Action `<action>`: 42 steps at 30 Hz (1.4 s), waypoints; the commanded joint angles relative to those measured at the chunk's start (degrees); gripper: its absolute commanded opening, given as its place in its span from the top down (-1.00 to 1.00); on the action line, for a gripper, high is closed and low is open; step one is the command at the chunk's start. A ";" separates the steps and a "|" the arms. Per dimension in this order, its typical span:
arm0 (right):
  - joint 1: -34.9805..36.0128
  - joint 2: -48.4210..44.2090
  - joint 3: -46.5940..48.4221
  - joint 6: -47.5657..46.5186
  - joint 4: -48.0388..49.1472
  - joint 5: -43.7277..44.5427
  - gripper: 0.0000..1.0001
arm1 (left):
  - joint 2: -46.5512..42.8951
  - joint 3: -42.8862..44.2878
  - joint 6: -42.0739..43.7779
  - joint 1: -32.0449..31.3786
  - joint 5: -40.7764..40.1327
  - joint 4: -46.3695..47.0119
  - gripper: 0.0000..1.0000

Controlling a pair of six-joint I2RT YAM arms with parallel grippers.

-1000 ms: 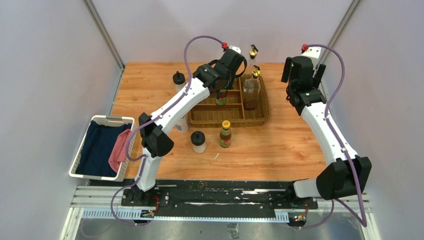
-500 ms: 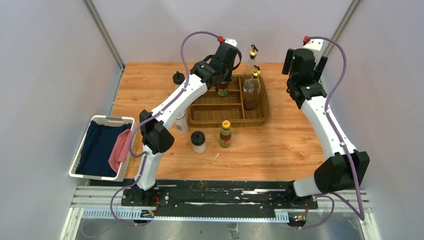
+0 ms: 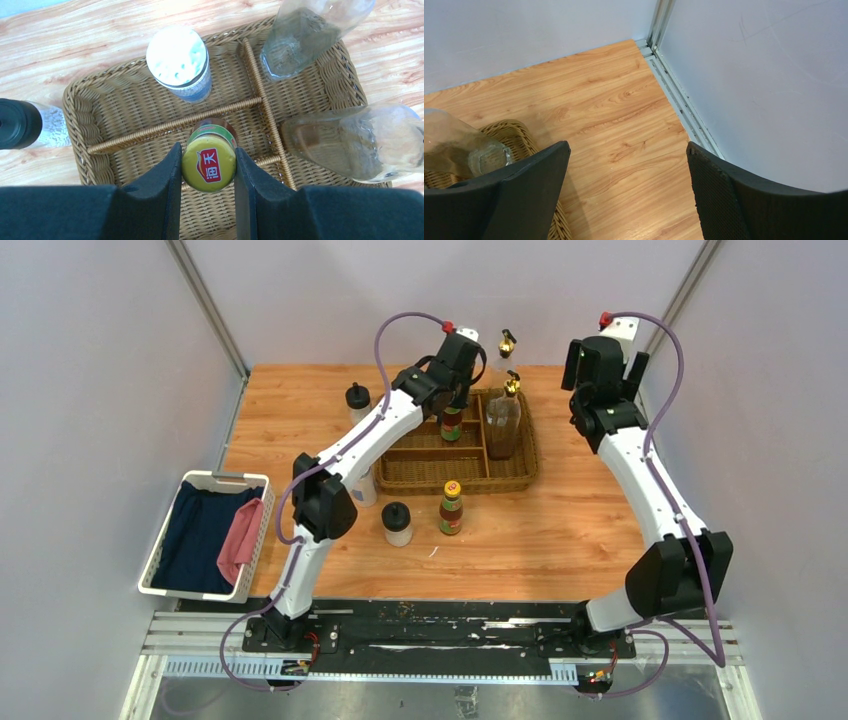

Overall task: Organize the condiment bottles
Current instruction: Place the bottle in the storage box.

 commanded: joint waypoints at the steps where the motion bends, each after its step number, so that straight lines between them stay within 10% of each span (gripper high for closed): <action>1: -0.86 0.91 1.61 -0.95 1.09 1.23 -0.82 | -0.41 3.84 0.50 0.55 0.15 5.50 1.00; 42: -0.85 3.30 -0.86 -1.22 3.18 1.21 -0.82 | 0.57 -2.74 0.40 1.51 -1.06 5.30 1.00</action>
